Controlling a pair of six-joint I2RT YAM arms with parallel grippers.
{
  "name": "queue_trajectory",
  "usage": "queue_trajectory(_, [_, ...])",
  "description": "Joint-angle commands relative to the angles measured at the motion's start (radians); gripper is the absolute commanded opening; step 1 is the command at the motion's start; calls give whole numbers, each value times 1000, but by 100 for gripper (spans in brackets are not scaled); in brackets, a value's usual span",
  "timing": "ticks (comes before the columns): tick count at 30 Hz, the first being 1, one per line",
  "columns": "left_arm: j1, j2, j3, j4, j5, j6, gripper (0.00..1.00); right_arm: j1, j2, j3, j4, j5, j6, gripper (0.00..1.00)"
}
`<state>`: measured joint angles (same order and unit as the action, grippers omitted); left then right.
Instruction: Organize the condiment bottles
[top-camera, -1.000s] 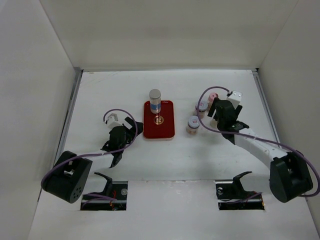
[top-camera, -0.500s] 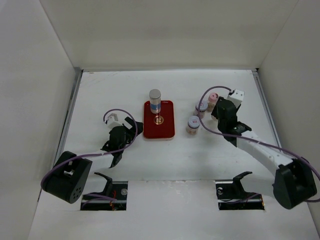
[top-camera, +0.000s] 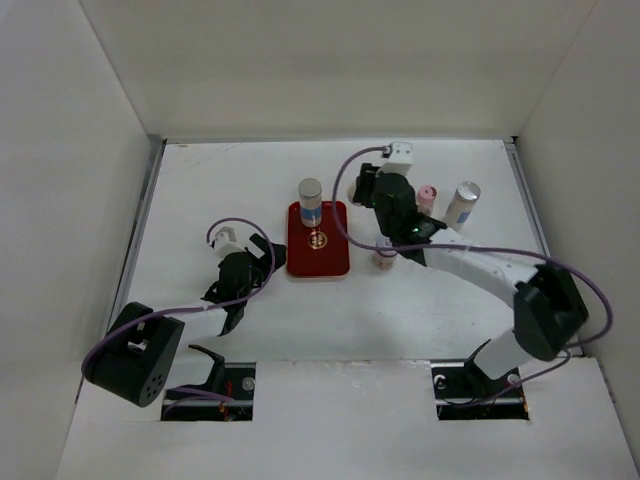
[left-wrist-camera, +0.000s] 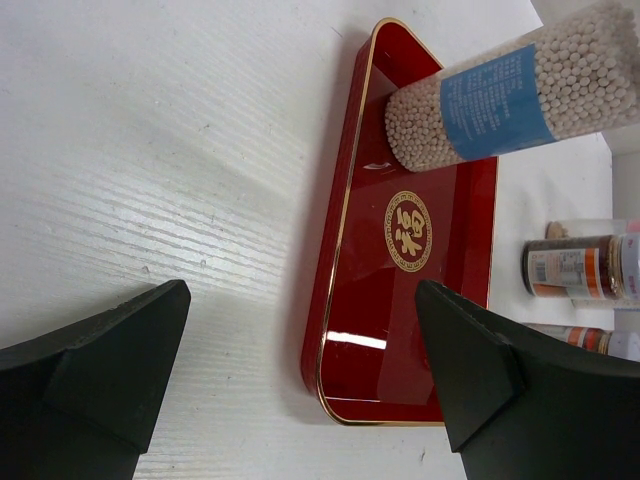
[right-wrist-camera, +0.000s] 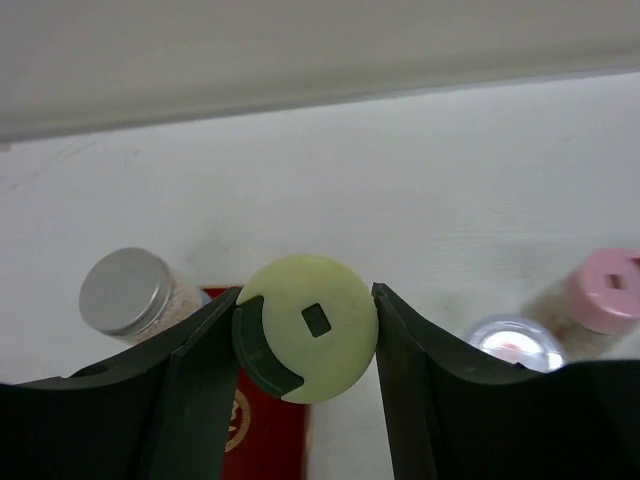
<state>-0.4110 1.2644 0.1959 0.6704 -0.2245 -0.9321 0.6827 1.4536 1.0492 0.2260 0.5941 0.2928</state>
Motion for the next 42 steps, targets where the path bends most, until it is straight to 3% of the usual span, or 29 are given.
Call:
queue_trajectory(1, [4,-19,7,55,-3,-5,100,47,146,119,79,-83,2,44])
queue_trajectory(8, [7,-7,8,58,1,-7,100,59,376,259,81,-99,2,44])
queue_trajectory(14, [8,7,10,61,2,-7,100,59,488,278,134,-85,11,44])
queue_trajectory(17, [8,6,11,61,5,-7,100,59,521,278,159,-73,14,48])
queue_trajectory(19, [7,12,13,63,1,-7,100,59,522,275,153,-71,14,57])
queue_trajectory(21, [8,18,13,63,5,-7,100,59,507,264,145,-76,20,68])
queue_trajectory(23, [8,7,13,63,7,-8,100,59,479,250,130,-80,23,72])
queue_trajectory(32, [5,10,11,64,5,-8,100,50,179,39,56,-65,61,72])
queue_trajectory(38, [-1,10,14,64,5,-10,100,-134,4,-92,44,-57,77,79])
queue_trajectory(42, [-4,12,16,64,8,-10,100,-272,40,-81,13,-51,72,84])
